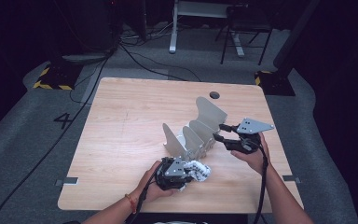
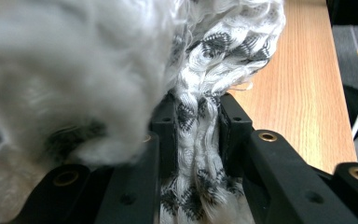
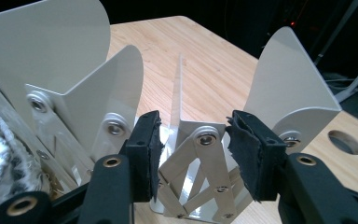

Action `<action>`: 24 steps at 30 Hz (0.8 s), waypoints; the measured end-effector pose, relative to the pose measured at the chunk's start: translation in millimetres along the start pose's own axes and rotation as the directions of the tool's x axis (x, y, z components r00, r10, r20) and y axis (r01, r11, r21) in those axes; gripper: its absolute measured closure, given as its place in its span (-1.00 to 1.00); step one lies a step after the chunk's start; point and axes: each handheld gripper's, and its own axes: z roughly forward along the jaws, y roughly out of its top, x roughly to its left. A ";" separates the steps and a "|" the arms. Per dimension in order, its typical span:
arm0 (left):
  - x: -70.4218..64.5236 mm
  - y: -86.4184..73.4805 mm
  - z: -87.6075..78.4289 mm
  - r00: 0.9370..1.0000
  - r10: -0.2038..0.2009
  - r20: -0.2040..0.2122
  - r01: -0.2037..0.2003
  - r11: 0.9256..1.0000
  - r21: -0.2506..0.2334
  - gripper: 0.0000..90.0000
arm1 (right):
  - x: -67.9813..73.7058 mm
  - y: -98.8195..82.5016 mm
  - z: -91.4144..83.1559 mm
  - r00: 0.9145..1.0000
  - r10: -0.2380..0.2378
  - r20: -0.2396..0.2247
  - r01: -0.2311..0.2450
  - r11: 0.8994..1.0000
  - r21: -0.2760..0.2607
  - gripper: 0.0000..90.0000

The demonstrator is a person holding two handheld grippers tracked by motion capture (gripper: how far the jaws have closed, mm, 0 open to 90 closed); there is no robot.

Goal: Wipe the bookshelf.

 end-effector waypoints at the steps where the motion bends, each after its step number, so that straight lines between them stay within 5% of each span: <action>1: 1.1 -0.7 -0.6 1.000 0.002 -0.003 -0.002 1.000 -0.005 0.63 | -1.0 -0.5 2.2 1.000 0.000 0.003 0.000 1.000 0.011 0.17; 9: 10.8 -4.3 -8.3 0.997 -0.039 -0.059 0.038 0.999 -0.017 0.64 | -0.6 -2.8 9.7 1.000 -0.013 -0.026 0.014 1.000 0.027 0.35; 24: 26.1 -7.3 -30.6 0.988 -0.056 -0.143 0.053 0.998 -0.027 0.65 | 14.7 3.4 4.9 0.992 -0.065 -0.110 0.069 0.997 0.036 0.51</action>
